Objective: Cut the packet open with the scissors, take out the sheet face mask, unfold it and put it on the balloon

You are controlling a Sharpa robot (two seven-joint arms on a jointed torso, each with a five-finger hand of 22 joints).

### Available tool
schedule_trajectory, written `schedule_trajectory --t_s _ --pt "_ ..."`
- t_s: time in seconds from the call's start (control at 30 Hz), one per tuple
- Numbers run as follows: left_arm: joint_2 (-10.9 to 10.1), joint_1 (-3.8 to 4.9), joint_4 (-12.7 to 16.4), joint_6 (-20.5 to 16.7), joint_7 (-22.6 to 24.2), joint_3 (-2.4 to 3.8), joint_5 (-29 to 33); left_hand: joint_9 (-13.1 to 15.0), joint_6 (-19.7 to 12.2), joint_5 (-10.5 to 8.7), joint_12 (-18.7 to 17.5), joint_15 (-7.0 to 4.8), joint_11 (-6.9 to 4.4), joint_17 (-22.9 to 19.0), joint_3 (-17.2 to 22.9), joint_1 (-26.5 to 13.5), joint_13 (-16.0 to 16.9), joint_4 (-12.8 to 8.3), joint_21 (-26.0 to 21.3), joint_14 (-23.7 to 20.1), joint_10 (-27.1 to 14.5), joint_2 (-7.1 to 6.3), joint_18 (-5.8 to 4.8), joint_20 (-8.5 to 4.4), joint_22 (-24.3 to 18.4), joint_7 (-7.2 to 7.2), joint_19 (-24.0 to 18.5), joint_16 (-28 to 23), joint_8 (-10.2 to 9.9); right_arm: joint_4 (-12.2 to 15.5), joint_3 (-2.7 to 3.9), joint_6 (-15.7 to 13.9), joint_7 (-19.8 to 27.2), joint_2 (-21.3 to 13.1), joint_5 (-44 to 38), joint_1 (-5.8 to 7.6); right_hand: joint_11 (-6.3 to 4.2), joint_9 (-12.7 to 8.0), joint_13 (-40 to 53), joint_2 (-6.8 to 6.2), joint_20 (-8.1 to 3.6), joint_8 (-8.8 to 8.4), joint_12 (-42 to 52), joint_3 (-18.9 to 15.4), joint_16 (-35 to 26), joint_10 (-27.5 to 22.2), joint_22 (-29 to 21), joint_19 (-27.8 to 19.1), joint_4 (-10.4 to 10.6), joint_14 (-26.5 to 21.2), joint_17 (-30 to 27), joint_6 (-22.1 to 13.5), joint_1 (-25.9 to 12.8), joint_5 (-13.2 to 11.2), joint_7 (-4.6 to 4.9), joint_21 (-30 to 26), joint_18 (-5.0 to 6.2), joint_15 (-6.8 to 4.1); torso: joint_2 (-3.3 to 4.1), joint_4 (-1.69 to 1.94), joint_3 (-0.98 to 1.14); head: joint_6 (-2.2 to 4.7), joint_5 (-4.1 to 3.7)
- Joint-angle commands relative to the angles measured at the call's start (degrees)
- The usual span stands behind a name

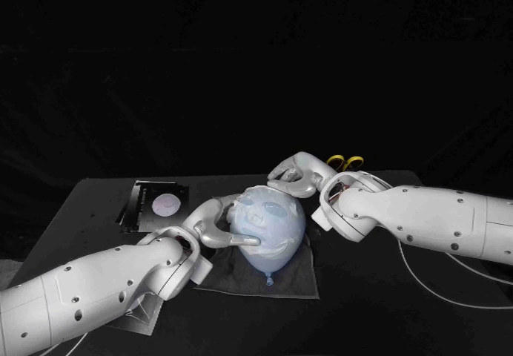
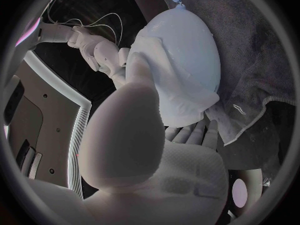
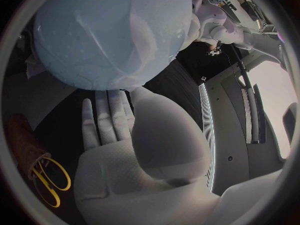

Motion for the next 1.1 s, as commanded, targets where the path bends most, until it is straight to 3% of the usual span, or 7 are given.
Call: schedule_trajectory --t_s 0.03,0.3,0.4,0.53,0.83,1.0,1.1 --pt "0.2 -0.03 0.1 1.2 -0.8 -0.01 -0.4 0.1 0.4 0.39 0.0 0.18 0.09 0.1 0.4 0.5 0.1 0.0 -0.2 0.1 0.4 0.08 0.97 0.09 -0.1 8.47 -0.3 0.1 0.4 0.3 -0.12 2.2 0.2 0.0 -1.3 -0.20 -0.15 -0.2 0.1 -1.54 -0.07 -0.36 -1.2 3.3 -0.2 0.9 0.4 1.7 -0.7 0.5 -0.1 0.5 0.2 -0.3 -0.08 0.4 0.55 -0.08 0.01 0.01 -0.01 0.09 -0.29" --pt "0.2 -0.03 0.3 1.0 -0.8 -0.02 -0.4 0.2 0.6 0.38 0.0 0.17 0.08 0.1 0.6 0.6 0.1 0.0 -0.2 0.1 0.6 0.17 1.10 0.13 -0.1 8.46 -0.3 0.1 0.4 0.4 -0.12 -0.7 -2.7 -0.3 -8.6 -0.30 -0.75 -0.2 0.5 -4.99 -1.26 0.09 -2.6 15.3 0.0 4.6 1.2 7.5 -10.3 4.3 0.4 3.0 2.4 -0.3 -0.48 3.4 0.47 -1.26 0.00 0.02 -0.03 0.01 -0.55" --pt "0.3 -0.03 0.3 0.9 -0.6 -0.03 -0.4 0.2 0.6 0.38 0.0 0.17 0.08 0.1 0.6 0.6 0.1 0.0 -0.2 0.1 0.6 0.17 1.10 0.13 -0.1 8.46 -0.3 0.1 0.4 0.5 -0.12 -2.4 -1.7 -0.5 -8.7 -0.32 -0.31 -0.3 0.1 -3.85 -1.17 -0.15 -4.1 17.5 -0.9 3.0 1.5 7.3 -10.6 3.5 0.2 2.8 0.3 -0.2 -0.26 3.6 0.36 -0.87 -0.02 0.02 -0.03 0.12 -0.59" --pt "0.4 -0.03 0.2 0.8 -0.6 -0.03 -0.4 0.2 0.7 0.37 0.0 0.16 0.07 0.1 0.7 0.7 0.1 0.0 -0.2 0.2 0.7 0.20 1.15 0.13 -0.1 8.45 -0.3 0.1 0.5 0.5 -0.11 -4.7 1.4 -0.6 -5.8 -0.32 2.04 -0.7 0.0 -6.15 0.02 -1.18 -6.4 17.1 -4.1 -4.6 0.8 5.2 -7.2 -1.7 -1.0 1.1 -7.6 -0.1 1.31 2.4 0.04 1.31 -0.06 0.01 -0.05 0.34 -0.62" --pt "0.6 -0.03 0.1 0.9 -0.7 -0.07 -0.4 0.3 0.8 0.36 0.0 0.12 0.05 0.1 0.7 0.8 0.1 0.0 -0.2 0.3 0.9 0.26 1.23 0.15 -0.1 8.44 -0.3 0.1 0.5 0.6 0.15 -3.9 4.7 -0.7 3.8 -0.15 5.13 -2.2 0.1 -8.00 0.34 -4.41 -6.1 3.7 -7.6 -14.0 -3.0 -1.5 -0.1 -8.3 -2.8 -3.3 -20.0 3.2 4.08 -0.9 -1.96 4.00 0.04 0.01 0.01 0.55 -0.28" --pt "0.7 -0.03 0.0 1.0 -0.8 -0.09 -0.4 0.3 0.9 0.36 0.0 0.10 0.04 0.1 0.7 0.8 0.1 0.0 -0.2 0.4 1.0 0.27 1.26 0.15 -0.1 8.43 -0.3 0.1 0.5 0.1 0.45 0.0 2.0 -0.1 5.3 0.27 6.01 -4.1 0.1 -4.32 0.51 -6.91 -6.0 -12.9 -8.8 -19.1 -5.1 -5.2 0.6 -12.9 -4.1 -10.0 -17.4 2.8 4.94 -1.7 -3.12 5.16 0.01 0.02 -0.02 0.65 -0.24" --pt "0.8 -0.03 0.0 1.0 -0.8 -0.09 -0.4 0.3 0.9 0.36 0.0 0.10 0.04 0.1 0.7 0.8 0.1 0.0 -0.2 0.4 1.0 0.27 1.26 0.15 -0.1 8.43 -0.3 0.1 0.5 -0.6 0.52 2.1 0.2 0.7 5.3 0.53 6.25 -4.6 0.1 -4.10 0.36 -7.43 -6.0 -17.3 -9.0 -20.0 -5.3 -5.6 0.6 -14.6 -4.5 -11.8 -16.8 2.8 4.72 -1.7 -3.26 5.32 0.02 0.02 -0.02 0.70 -0.09"
